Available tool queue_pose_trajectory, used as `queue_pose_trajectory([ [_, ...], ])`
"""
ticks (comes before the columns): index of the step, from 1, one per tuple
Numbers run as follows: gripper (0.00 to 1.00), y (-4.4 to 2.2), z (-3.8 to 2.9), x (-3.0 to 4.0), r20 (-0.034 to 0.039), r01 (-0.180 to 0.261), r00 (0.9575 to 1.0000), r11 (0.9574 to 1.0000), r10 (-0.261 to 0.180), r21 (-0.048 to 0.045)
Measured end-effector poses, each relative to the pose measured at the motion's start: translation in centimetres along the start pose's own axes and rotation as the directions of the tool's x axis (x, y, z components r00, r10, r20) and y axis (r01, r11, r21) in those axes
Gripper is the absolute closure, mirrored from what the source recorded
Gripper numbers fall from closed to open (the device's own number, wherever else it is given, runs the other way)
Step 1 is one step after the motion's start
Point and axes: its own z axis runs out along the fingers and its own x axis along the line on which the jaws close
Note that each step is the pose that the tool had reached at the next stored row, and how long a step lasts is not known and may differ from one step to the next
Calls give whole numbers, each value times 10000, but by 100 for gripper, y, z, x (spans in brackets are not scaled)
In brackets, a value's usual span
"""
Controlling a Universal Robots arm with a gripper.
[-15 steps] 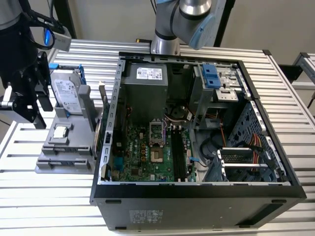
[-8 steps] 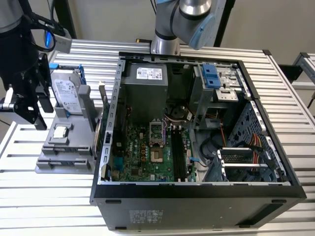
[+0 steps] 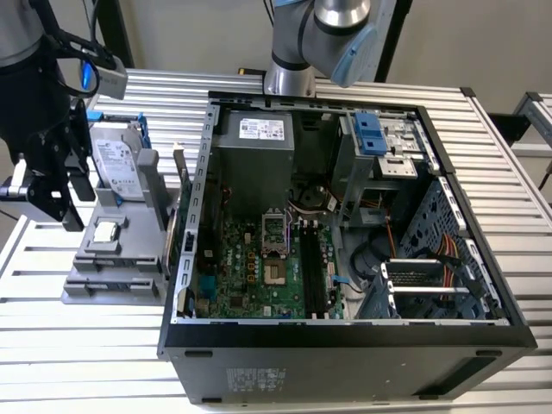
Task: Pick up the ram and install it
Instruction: 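Pick up the ram and move it above insertion slot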
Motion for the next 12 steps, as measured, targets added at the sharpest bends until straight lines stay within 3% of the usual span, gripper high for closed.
queue_pose_trajectory([
  [12, 0, -1, 70, -2, -23, -63, 10000, 10000, 63, -2],
])
